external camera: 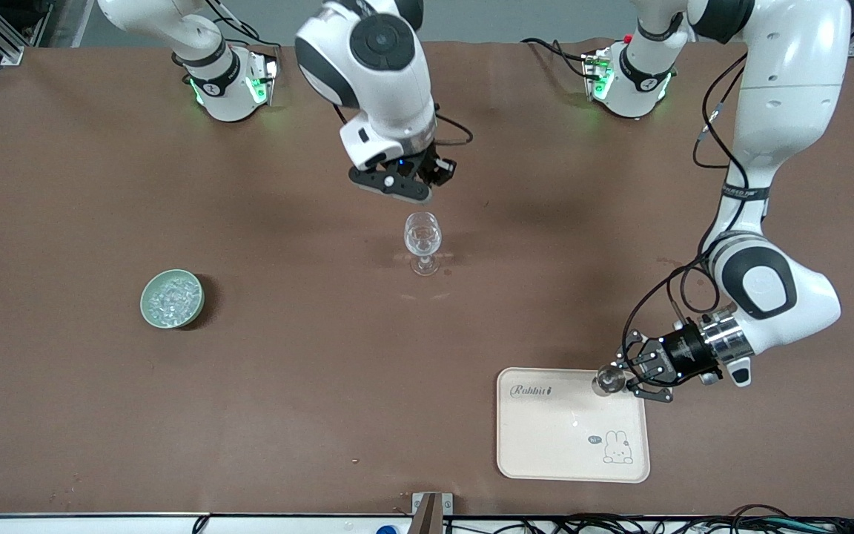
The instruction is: Pour wine and add ice with both arms
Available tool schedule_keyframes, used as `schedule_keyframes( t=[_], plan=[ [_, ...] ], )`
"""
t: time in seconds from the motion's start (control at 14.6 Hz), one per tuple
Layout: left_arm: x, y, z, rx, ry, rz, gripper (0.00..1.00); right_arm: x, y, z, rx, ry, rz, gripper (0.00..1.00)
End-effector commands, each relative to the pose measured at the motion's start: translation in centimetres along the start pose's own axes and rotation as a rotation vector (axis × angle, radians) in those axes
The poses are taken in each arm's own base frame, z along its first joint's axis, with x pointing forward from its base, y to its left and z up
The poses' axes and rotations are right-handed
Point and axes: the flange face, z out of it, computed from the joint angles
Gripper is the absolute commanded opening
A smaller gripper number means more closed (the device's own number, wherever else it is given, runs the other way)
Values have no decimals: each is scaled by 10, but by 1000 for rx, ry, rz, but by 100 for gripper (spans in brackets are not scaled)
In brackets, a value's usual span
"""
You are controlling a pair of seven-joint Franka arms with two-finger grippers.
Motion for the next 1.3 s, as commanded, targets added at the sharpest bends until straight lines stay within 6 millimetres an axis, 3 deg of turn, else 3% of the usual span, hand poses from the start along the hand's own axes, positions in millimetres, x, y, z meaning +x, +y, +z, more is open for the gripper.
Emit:
schedule_keyframes(
  t=[0.0, 0.34, 0.82, 1.02, 1.23],
  plan=[
    [24, 17, 17, -54, -36, 18, 1, 8, -7, 25, -26, 27, 7, 2],
    [79, 13, 30, -151, -107, 32, 4, 9, -13, 59, -70, 35, -5, 3],
    [99, 8, 39, -194, -152, -7, 7, 6, -17, 63, -50, 35, -3, 9],
    [114, 4, 33, -232, -187, 19, 10, 11, -16, 62, -47, 33, 5, 25],
    [126, -9, 39, -249, -227, 43, 21, 11, -16, 62, -47, 32, 5, 40]
  ],
)
